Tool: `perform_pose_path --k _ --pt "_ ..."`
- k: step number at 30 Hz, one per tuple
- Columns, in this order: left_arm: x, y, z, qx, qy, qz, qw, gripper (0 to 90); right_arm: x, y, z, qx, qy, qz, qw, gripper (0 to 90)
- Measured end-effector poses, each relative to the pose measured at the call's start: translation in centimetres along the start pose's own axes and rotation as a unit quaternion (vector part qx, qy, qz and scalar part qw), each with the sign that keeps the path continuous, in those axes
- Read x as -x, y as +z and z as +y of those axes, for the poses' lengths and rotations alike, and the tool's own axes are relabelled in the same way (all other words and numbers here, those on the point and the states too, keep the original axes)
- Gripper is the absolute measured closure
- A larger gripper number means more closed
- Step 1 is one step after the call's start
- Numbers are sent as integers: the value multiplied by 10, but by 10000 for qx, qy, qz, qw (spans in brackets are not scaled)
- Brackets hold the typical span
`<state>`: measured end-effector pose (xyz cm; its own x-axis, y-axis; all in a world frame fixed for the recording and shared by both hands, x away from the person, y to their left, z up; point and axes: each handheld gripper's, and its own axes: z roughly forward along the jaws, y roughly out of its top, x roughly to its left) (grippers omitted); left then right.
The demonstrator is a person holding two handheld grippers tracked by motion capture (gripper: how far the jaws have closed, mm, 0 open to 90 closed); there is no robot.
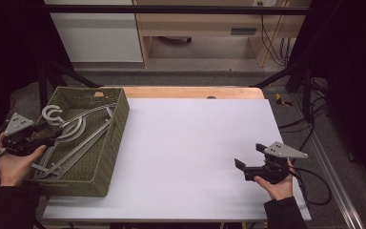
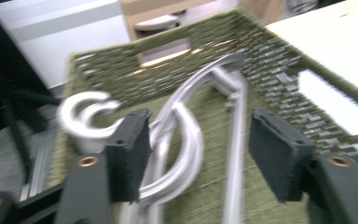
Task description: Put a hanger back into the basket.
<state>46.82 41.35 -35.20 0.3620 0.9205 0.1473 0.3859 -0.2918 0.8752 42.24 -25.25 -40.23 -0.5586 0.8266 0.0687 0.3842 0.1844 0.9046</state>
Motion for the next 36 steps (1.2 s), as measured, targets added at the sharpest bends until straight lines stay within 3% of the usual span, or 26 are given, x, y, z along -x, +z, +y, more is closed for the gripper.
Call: perform_pose_path --k 7,12,14,15,16,17,23,36 --pt "38 -1 4 337 -143 -720 9967 211 -1 1 0 40 -13 11 10000 23" --pt "69 -1 4 423 -27 -1078 9933 143 -1 -1 0 91 25 36 9999 23" --pt "81 -3 5 380 213 -980 9942 126 -1 -2 0 121 48 51 9999 23" --pt "85 -5 5 412 162 -991 9941 120 -1 -3 0 138 56 51 9999 23" --pt "88 -6 6 439 20 -1183 9920 116 0 -3 0 152 56 60 9999 23" --pt "92 -6 6 466 2 -1291 9905 123 0 -4 1 164 52 81 9998 23" --pt "110 -6 3 472 146 -1337 9898 116 0 -5 1 201 80 77 9997 22" --pt "147 -2 -11 391 454 -1894 9801 107 2 -9 -1 361 168 166 9991 21"
